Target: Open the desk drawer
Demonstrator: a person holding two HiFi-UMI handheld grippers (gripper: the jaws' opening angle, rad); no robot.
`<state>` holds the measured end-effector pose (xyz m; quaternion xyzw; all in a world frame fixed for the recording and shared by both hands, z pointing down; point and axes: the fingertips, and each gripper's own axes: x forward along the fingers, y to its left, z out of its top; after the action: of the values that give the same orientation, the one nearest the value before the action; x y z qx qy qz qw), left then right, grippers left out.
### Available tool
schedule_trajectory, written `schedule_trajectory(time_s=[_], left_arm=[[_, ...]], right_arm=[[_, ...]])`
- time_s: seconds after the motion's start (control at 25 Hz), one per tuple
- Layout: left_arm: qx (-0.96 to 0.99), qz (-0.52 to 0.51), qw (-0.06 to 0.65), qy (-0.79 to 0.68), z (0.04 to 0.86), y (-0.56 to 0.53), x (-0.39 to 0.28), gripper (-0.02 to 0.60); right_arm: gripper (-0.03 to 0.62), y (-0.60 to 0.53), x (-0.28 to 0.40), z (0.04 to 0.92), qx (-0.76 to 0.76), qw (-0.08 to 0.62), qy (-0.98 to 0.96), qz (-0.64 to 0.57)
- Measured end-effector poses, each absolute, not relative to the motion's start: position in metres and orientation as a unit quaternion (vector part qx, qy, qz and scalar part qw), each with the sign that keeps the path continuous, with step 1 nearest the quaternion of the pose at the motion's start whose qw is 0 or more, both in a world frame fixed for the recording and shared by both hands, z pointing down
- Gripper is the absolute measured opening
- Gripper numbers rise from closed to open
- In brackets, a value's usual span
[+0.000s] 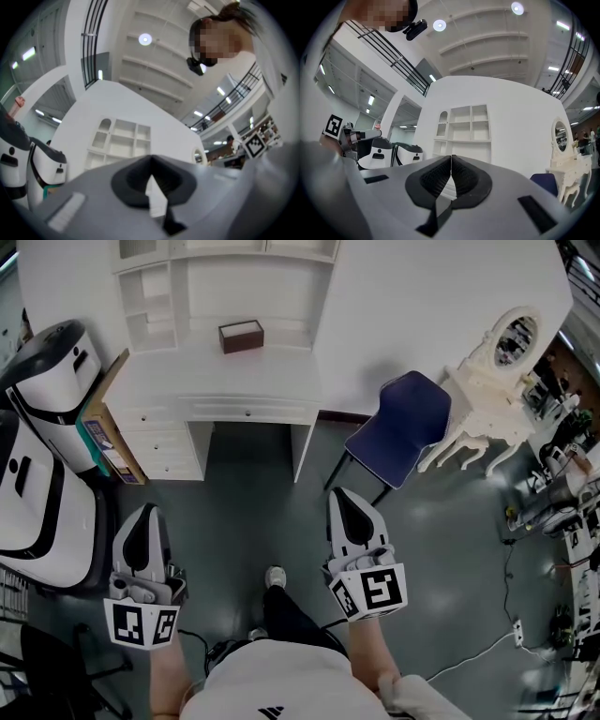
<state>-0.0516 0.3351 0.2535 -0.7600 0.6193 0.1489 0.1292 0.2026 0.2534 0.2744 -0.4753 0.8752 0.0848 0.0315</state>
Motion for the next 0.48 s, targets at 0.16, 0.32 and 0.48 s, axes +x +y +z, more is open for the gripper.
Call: schedule_trajectory(time_s=[0.16,0.32,0.48], left_arm=[[-0.754,0.147,0.131,0.627,0.251,0.304,-0.063,0.006],[-0.742,0.149,0.139,0.638,0.245,0.27,-0.074,0.006],[-0.734,0.151,0.144,0.646,0.238,0.233,-0.077,0.006]], right_arm=[[-0.012,0.217,0.191,0.272,-0.468,0.035,0.879,0.083],[-0.012,0.176,0.18,0.266,-0.456,0.043,0.885,0.086],[-0.012,0.134,0.176,0.258,-0.448,0.053,0.888,0.087]])
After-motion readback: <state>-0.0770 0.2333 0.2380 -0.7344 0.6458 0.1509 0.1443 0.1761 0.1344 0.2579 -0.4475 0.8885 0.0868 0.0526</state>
